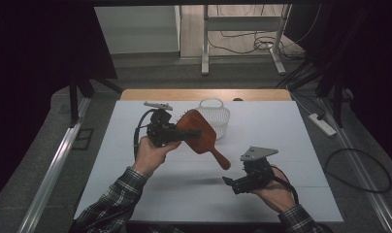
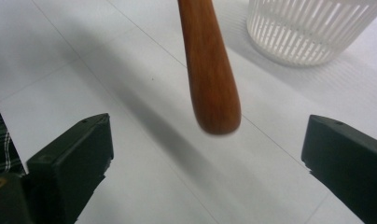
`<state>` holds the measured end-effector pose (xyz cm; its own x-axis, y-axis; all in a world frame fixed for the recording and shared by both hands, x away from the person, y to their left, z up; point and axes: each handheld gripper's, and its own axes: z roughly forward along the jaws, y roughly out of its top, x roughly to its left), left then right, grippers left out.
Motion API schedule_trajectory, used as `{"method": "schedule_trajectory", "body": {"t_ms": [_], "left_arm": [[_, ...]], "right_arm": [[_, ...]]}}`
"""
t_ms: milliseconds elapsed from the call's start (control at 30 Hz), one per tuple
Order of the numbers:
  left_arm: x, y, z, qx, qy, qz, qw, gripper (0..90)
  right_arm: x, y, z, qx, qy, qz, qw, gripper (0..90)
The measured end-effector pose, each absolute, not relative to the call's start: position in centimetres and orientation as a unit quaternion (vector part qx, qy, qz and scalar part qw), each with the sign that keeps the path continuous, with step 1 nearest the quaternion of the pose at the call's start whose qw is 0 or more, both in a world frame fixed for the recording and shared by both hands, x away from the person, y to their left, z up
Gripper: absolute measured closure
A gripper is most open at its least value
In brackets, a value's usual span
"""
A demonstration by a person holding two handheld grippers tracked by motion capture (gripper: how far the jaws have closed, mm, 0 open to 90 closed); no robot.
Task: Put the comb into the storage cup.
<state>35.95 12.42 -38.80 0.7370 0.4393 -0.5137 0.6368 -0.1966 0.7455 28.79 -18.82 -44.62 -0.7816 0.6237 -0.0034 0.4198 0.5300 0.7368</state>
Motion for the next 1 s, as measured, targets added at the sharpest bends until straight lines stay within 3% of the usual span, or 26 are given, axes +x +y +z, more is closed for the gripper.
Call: {"method": "schedule_trajectory", "body": {"t_ms": [1000], "left_arm": [[39.0,13.8,-35.0,0.766,0.377,-0.041,0.519,59.1]], "right_arm": [[27.9,-22.6,-44.3,0.313,0.869,0.359,0.136,0.0]]}}
